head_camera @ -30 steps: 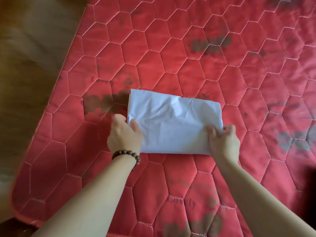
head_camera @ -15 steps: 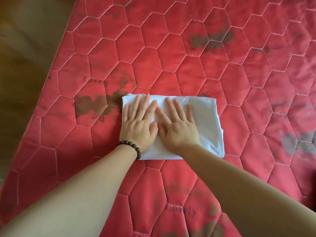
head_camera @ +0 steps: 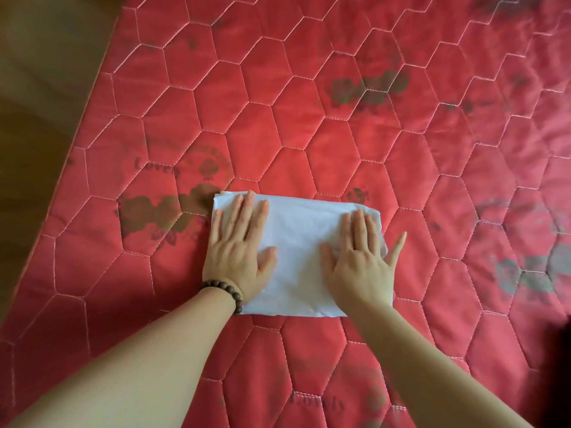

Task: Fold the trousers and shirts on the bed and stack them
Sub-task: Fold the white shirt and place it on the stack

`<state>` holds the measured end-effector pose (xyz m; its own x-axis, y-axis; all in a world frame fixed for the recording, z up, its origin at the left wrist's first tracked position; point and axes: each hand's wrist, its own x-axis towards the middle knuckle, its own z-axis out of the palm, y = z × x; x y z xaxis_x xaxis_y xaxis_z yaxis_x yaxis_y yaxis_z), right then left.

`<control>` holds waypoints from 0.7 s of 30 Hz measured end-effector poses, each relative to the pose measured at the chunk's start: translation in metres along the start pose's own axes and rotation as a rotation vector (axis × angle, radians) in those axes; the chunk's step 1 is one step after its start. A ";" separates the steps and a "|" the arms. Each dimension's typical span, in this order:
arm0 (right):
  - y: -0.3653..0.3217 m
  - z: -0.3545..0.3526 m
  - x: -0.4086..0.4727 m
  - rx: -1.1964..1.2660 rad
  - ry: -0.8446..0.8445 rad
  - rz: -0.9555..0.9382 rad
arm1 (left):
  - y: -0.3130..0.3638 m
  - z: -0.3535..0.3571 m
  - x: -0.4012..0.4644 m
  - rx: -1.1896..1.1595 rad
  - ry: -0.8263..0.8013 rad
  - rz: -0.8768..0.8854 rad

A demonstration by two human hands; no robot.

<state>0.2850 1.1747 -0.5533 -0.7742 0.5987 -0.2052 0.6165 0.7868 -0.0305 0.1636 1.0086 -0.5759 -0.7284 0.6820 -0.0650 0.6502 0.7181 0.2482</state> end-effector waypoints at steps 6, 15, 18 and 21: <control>-0.054 -0.007 0.026 0.162 0.011 -0.394 | 0.001 0.000 0.000 -0.033 0.012 0.005; 0.041 -0.056 0.092 0.223 -0.226 -0.173 | 0.004 -0.008 0.000 0.019 -0.053 -0.016; 0.049 -0.075 0.096 0.472 -0.278 -0.156 | 0.006 -0.018 0.001 0.024 -0.093 -0.022; 0.059 -0.083 0.088 0.681 -0.359 -0.042 | 0.015 -0.036 0.001 -0.001 0.024 -0.032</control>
<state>0.2413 1.2869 -0.4916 -0.7768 0.3932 -0.4919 0.6296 0.4719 -0.6172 0.1648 1.0148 -0.5378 -0.7537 0.6554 -0.0494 0.6266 0.7391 0.2471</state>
